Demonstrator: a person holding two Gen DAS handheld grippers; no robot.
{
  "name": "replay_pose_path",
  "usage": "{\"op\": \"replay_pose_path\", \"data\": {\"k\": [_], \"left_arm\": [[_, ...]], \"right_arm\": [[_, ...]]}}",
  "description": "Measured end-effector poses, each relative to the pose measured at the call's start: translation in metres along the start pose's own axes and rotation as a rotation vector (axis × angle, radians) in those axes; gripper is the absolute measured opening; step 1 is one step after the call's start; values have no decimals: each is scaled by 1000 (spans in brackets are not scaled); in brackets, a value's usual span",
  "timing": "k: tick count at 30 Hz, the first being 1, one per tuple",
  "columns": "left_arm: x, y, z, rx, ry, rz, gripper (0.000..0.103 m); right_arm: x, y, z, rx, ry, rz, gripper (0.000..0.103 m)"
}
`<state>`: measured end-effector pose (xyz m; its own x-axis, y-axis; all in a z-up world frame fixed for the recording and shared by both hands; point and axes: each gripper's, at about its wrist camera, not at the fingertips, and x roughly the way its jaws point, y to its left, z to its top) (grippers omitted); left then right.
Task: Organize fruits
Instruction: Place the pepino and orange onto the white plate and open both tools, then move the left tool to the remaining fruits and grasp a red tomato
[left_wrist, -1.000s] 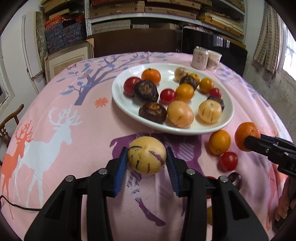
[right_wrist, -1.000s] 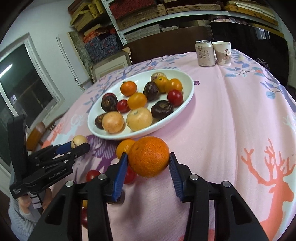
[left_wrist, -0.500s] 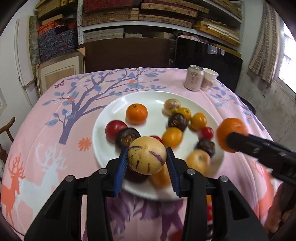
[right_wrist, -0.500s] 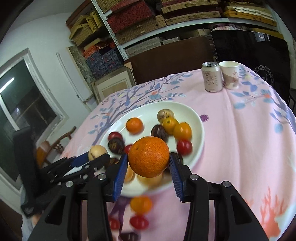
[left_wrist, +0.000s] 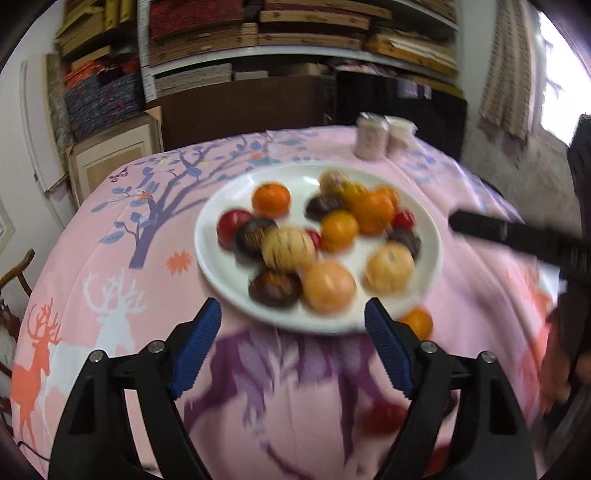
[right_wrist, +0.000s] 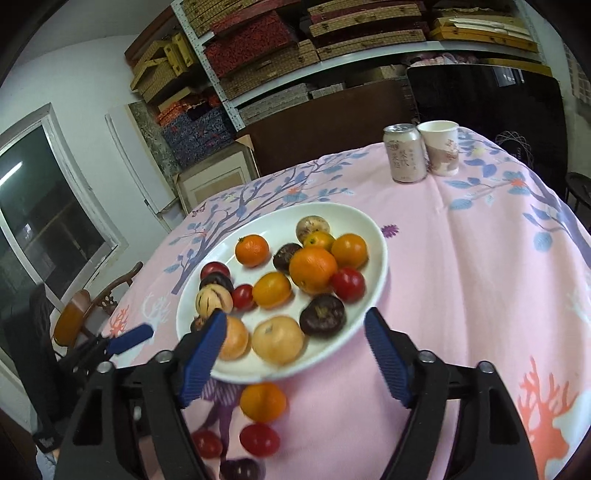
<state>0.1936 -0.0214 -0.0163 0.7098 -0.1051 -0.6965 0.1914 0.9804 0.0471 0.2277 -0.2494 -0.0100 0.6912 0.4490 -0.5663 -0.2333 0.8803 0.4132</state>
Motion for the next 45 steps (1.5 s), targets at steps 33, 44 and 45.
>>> {"op": "replay_pose_path", "data": {"k": [33,44,45], "left_arm": [[-11,-36,-49,88,165,-357,49],[1,-18,-49,-25,232,-417,31],[2,-15,-49,-45,238,-426,32]], "right_arm": [[7,9,-34,0,181,96,87],[23,13,-44,-13,260,110,66],[24,14,-45,-14,265,109,66]]}}
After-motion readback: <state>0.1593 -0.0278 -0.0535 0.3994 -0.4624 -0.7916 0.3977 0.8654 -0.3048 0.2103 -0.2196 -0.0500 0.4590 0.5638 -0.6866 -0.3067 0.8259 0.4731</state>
